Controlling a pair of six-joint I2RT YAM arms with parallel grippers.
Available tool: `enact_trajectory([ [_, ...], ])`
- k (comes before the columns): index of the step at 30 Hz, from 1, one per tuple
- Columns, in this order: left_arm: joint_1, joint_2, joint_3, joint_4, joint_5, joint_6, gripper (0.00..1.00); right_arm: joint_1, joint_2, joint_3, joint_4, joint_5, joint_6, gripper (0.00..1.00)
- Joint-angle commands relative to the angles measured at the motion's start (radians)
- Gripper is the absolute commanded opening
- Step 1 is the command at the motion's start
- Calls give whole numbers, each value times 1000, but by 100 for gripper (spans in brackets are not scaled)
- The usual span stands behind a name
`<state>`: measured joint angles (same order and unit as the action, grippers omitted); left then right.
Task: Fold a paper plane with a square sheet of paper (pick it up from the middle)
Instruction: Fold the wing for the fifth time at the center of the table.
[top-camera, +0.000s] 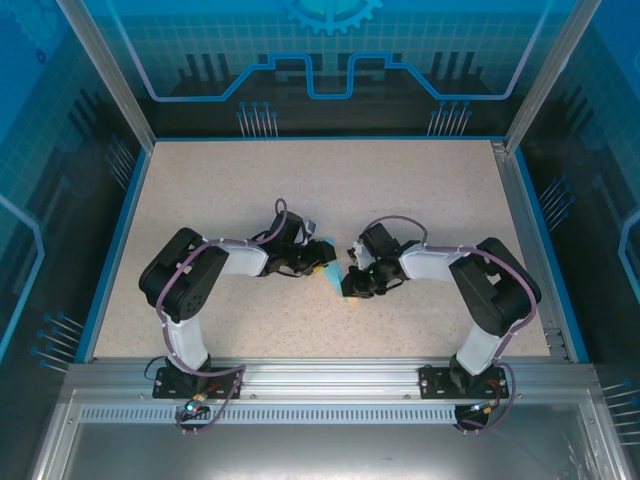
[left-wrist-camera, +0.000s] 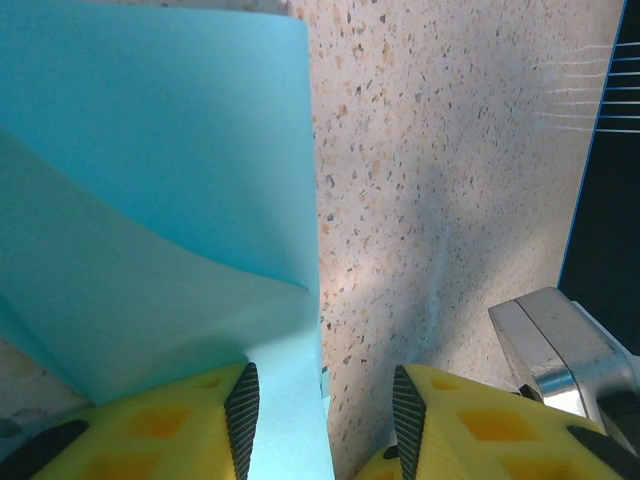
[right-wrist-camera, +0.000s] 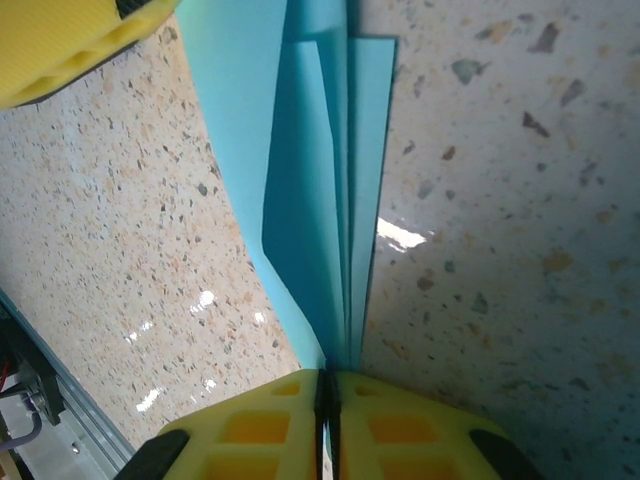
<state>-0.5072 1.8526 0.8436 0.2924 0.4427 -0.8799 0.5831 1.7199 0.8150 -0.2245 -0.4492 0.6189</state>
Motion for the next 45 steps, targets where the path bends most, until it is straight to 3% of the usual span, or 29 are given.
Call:
enact_trajectory([
  [1, -4, 25, 19, -34, 3, 27, 44, 17, -24, -16, -79, -5, -17, 13],
  [10, -5, 28, 22, -36, 5, 27, 44, 20, 11, 3, -122, 8, -33, 8],
  [15, -4, 26, 22, -38, 5, 26, 44, 30, 19, 32, -204, 85, -40, 9],
  [23, -5, 31, 26, -44, 6, 29, 43, 11, -133, -5, -75, 27, 9, 9],
  [28, -5, 31, 25, -46, 8, 31, 43, 9, -116, -9, 34, -62, 52, 8],
  [35, -4, 30, 22, -50, 6, 32, 43, 8, -136, -45, 7, 9, 87, 10],
  [45, -4, 32, 26, -50, 7, 33, 43, 6, -164, -106, -18, 16, 96, 13],
])
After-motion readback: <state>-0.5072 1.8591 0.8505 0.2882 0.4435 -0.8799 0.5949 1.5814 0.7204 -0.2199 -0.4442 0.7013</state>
